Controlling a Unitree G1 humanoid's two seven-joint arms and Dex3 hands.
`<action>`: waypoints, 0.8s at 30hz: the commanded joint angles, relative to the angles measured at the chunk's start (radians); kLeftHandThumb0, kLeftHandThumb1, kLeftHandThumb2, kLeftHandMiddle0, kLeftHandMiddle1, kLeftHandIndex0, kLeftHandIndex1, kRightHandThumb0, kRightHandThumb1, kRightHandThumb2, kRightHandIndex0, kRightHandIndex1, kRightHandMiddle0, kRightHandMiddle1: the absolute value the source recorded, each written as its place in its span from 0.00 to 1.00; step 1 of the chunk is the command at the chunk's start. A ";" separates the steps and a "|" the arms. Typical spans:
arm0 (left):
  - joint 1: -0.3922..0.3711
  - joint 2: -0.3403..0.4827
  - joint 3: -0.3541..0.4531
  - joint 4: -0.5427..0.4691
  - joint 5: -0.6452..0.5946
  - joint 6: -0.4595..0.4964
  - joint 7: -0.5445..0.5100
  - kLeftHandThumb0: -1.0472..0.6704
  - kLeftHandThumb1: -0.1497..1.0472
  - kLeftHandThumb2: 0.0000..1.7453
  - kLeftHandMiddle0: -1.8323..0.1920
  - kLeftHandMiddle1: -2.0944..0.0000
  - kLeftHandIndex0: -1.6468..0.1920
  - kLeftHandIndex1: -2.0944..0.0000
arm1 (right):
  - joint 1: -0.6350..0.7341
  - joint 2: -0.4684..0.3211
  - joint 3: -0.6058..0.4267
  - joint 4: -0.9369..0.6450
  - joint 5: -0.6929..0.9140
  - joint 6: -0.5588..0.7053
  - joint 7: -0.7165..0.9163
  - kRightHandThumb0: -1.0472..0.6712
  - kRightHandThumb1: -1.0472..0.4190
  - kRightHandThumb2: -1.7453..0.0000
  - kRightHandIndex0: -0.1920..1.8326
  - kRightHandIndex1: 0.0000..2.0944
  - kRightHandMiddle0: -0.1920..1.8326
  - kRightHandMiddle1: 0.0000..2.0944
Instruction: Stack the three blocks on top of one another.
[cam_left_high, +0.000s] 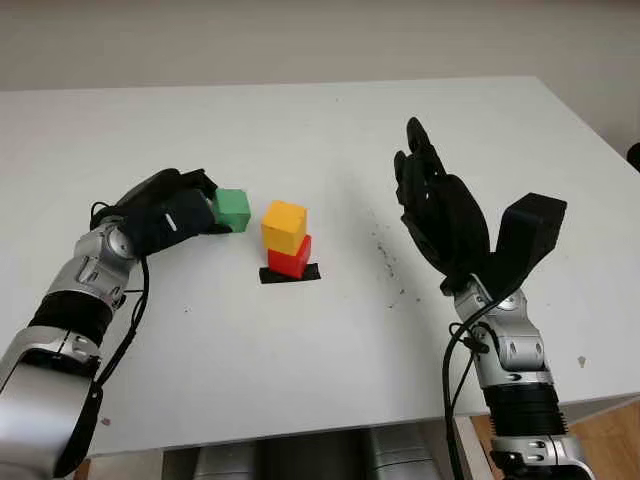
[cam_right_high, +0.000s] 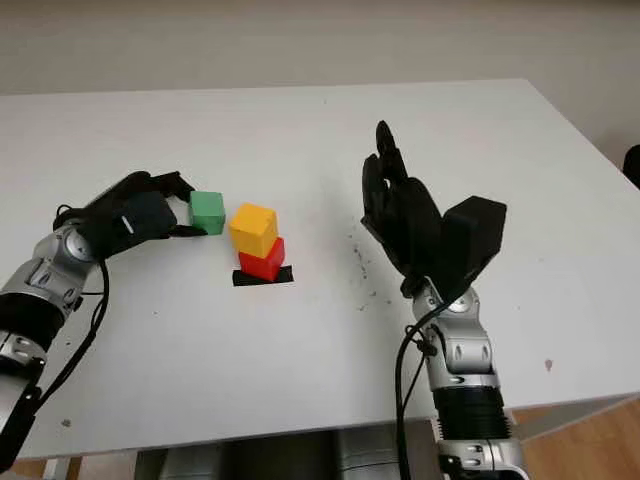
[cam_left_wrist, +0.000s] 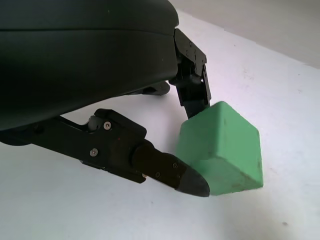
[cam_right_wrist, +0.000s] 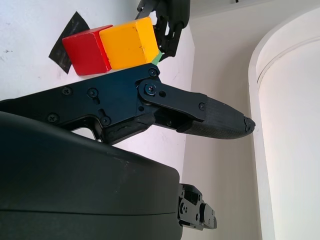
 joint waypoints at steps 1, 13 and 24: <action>0.015 -0.011 0.033 -0.002 -0.039 -0.002 -0.019 0.42 0.96 0.03 0.76 0.97 0.71 0.23 | -0.016 -0.012 -0.006 -0.003 0.001 -0.011 0.004 0.18 0.00 0.61 0.00 0.00 0.00 0.00; 0.034 -0.013 0.113 -0.030 -0.158 0.003 -0.079 0.42 0.99 0.03 0.78 0.98 0.74 0.18 | -0.018 -0.013 -0.005 0.003 0.001 -0.011 0.003 0.18 0.00 0.61 0.00 0.00 0.00 0.00; 0.048 0.013 0.146 -0.101 -0.180 -0.020 -0.077 0.44 0.99 0.03 0.78 0.98 0.76 0.17 | -0.011 -0.014 -0.004 -0.004 0.002 -0.008 -0.002 0.19 0.00 0.61 0.00 0.00 0.00 0.00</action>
